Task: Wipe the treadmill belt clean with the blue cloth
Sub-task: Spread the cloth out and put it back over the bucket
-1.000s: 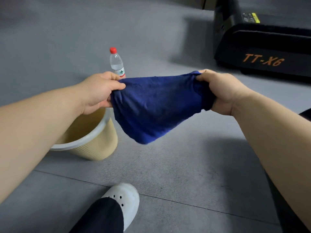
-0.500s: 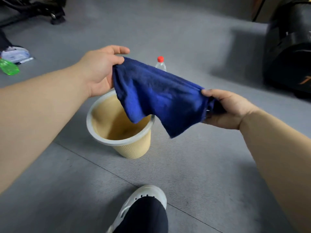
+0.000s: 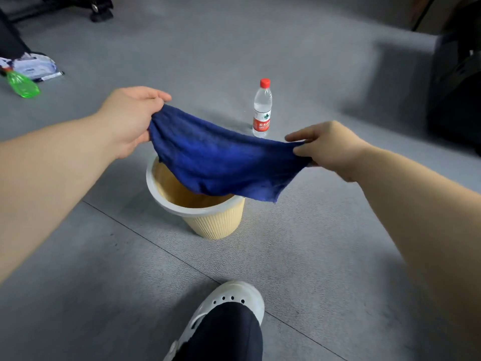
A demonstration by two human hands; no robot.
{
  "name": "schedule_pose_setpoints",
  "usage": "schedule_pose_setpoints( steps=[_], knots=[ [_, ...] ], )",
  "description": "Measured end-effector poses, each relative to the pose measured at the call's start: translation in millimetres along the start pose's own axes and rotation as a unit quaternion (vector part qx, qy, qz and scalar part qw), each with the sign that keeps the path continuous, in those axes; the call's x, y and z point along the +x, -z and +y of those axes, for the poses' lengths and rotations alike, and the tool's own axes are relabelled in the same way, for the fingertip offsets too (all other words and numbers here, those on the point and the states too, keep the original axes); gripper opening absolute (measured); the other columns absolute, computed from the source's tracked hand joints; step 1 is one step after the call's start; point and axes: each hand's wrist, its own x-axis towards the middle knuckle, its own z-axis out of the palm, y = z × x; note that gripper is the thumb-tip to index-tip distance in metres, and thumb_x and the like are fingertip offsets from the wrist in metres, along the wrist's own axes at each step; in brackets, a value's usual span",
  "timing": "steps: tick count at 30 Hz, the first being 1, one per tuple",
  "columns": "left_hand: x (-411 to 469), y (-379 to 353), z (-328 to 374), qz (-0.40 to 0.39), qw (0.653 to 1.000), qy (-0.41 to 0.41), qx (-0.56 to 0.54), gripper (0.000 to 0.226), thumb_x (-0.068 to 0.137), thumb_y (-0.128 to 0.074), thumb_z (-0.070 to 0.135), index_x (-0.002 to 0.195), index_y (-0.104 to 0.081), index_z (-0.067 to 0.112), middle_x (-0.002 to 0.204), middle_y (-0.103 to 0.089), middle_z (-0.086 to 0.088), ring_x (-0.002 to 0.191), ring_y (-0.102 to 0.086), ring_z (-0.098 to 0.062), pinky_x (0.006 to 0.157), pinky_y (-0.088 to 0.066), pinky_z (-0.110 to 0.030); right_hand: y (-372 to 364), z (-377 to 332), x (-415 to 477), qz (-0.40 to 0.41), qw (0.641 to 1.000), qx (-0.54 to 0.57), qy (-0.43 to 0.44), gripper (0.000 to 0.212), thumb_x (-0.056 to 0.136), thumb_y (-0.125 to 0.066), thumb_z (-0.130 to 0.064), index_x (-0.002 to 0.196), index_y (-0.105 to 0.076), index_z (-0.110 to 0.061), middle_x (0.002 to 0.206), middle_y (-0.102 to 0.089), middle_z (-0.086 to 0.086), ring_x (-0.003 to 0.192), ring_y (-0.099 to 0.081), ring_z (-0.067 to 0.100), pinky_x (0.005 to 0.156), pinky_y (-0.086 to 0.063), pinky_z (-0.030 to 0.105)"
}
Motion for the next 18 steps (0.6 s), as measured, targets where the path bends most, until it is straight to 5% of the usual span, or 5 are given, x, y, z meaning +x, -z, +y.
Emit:
schedule_pose_setpoints(
  steps=[4,7,11,14,18],
  knots=[
    [-2.3,5.7,-5.4,-0.095,0.994,0.000,0.062,0.024,0.079,-0.074,0.015,0.101,-0.066,0.017,0.090,-0.068,0.002,0.085,-0.064,-0.008,0.077,-0.050,-0.019,18.3,-19.7,-1.9,0.058,0.993,-0.098,0.032,0.013,0.087,-0.061,-0.027,0.086,-0.071,-0.020,0.072,-0.059,-0.004,0.068,-0.052,0.017,0.051,-0.037,0.022],
    [-3.4,2.0,-4.3,-0.113,0.949,-0.048,0.290,0.035,0.066,-0.085,0.027,0.098,-0.070,0.024,0.087,-0.068,0.006,0.081,-0.063,-0.009,0.077,-0.044,-0.024,32.1,-21.6,1.6,0.088,0.996,0.003,0.016,0.023,0.088,-0.060,-0.039,0.080,-0.066,-0.019,0.075,-0.057,-0.004,0.068,-0.049,0.014,0.059,-0.041,0.026],
    [0.8,-22.6,9.4,-0.039,0.909,-0.121,0.396,0.031,0.087,-0.060,0.042,0.065,-0.060,0.021,0.066,-0.055,0.004,0.067,-0.050,-0.019,0.058,-0.034,-0.029,45.3,-16.6,2.3,0.155,0.983,0.091,-0.028,0.034,0.078,-0.064,-0.048,0.080,-0.068,-0.015,0.087,-0.068,0.002,0.083,-0.066,0.021,0.085,-0.056,0.043],
    [-2.0,-50.3,20.4,-0.038,0.924,-0.098,0.368,0.040,0.087,-0.054,0.040,0.058,-0.041,0.014,0.061,-0.041,-0.002,0.060,-0.036,-0.022,0.053,-0.024,-0.029,49.8,-13.8,-5.8,0.207,0.966,0.139,-0.061,0.030,0.070,-0.067,-0.046,0.067,-0.065,-0.016,0.083,-0.068,0.005,0.080,-0.069,0.028,0.079,-0.056,0.054],
    [-22.0,-101.9,31.2,-0.136,0.979,-0.007,0.150,0.027,0.078,-0.062,0.040,0.070,-0.061,0.014,0.057,-0.050,-0.004,0.053,-0.045,-0.022,0.057,-0.036,-0.029,30.7,-22.9,-9.2,0.184,0.968,0.162,-0.048,0.032,0.077,-0.070,-0.046,0.069,-0.066,-0.015,0.081,-0.069,0.006,0.080,-0.070,0.030,0.077,-0.057,0.049]
  ],
)
